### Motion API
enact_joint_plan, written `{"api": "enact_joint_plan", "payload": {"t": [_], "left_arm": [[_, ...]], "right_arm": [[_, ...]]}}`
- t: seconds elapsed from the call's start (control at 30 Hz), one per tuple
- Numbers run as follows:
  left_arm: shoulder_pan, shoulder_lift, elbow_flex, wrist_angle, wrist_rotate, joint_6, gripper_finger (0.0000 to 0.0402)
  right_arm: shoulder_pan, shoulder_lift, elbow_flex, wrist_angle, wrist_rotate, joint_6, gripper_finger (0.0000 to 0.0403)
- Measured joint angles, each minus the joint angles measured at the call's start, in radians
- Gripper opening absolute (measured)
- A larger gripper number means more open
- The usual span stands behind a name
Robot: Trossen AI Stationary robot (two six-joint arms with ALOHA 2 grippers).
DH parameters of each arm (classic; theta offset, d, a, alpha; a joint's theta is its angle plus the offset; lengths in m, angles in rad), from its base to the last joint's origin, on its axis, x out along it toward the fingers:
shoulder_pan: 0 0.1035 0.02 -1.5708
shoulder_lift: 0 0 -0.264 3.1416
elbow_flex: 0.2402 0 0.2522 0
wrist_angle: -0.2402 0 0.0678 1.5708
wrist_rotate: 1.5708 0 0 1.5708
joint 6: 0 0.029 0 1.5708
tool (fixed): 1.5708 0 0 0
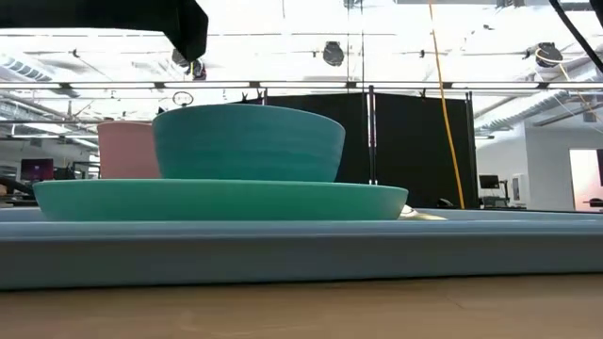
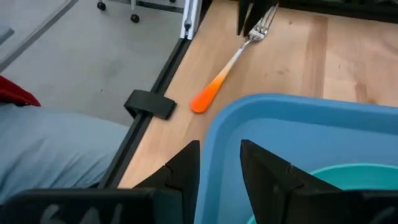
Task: Set up tray
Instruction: Put the orange fork on the yellow napkin to the right of the orange spoon
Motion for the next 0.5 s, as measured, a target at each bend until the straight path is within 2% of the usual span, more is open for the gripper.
{"api": "enact_joint_plan", "payload": {"t": [0.1, 0.37, 0.5], "left_arm": [[0.001, 0.016, 0.0, 0.012, 0.005, -0.003, 0.005], [0.001, 0.037, 0.0, 0.039, -0.027, 0.011, 0.0157], [0.001, 0.067, 0.0, 0.039, -0.02, 0.04, 0.0182]], "right_arm": [[-0.001, -0.002, 0.0, 0.001, 0.0, 0.0, 0.0105], [-0.001, -0.002, 0.0, 0.008, -0.001, 0.0, 0.0105], [-0.001, -0.002, 0.0, 0.008, -0.001, 0.0, 0.0105]]}}
